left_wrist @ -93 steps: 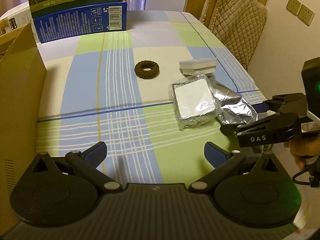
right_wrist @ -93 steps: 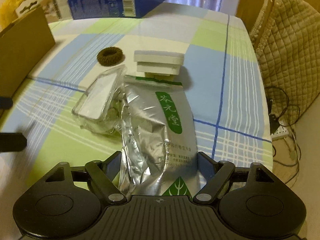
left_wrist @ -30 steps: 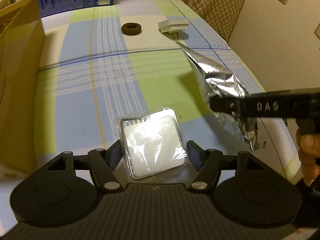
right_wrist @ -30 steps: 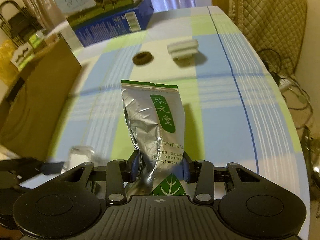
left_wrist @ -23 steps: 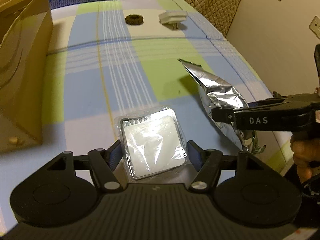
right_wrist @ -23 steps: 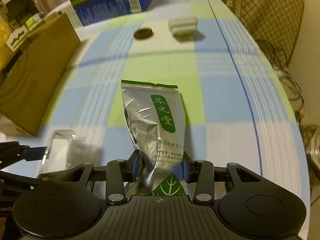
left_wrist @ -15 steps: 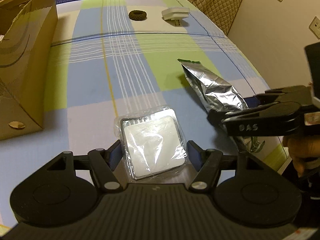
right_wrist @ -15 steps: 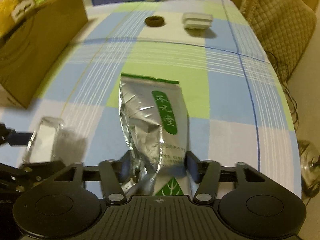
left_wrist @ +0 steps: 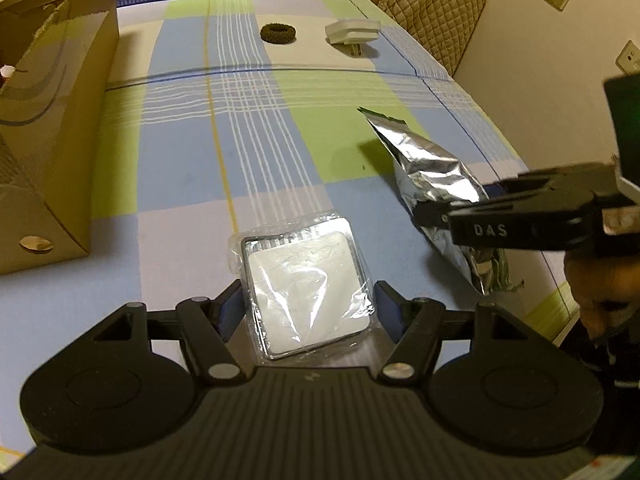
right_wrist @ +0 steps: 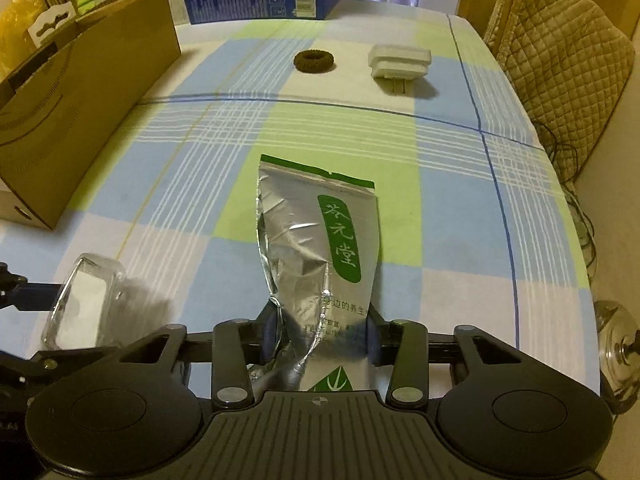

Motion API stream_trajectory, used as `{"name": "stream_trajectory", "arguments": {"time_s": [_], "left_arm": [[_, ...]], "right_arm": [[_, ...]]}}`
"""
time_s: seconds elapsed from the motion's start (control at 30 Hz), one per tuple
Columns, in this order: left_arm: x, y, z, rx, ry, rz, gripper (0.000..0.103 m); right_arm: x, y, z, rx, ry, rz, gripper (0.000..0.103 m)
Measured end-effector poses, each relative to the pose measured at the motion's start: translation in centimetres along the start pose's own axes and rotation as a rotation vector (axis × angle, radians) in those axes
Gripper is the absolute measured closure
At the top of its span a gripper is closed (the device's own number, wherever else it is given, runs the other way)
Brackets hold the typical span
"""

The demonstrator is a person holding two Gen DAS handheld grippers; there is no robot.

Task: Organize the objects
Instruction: 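Lift the foil bag and clear packet off the table with both tools, then carry the foil bag and clear packet over the cardboard box with both tools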

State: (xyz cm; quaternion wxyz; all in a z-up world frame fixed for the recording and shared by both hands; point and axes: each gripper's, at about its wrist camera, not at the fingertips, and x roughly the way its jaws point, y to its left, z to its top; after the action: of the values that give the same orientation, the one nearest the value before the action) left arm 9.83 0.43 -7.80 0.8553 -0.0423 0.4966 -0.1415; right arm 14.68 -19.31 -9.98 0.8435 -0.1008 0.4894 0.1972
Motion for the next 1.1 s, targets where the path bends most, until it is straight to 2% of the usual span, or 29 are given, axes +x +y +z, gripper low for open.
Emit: {"name": "stream_trajectory", "arguments": {"time_s": [0.53,0.77,1.1], "left_arm": [[-6.1,-1.3,-0.7,0.024,-0.068,0.028,0.039],[-8.6,-1.5,-1.4,0.026,-0.085,0.048,0.039],[-11.4,-0.8,-2.2,0.013,-0.117,0.080,0.039]], "right_arm": [[-8.2,1.8,-3.2,0.123,-0.097,0.053,0.064],[-10.8,3.3,-4.1,0.118,-0.128,0.066,0.064],[-12.3,5.4,-4.1,0.080,-0.156,0.097,0.064]]}}
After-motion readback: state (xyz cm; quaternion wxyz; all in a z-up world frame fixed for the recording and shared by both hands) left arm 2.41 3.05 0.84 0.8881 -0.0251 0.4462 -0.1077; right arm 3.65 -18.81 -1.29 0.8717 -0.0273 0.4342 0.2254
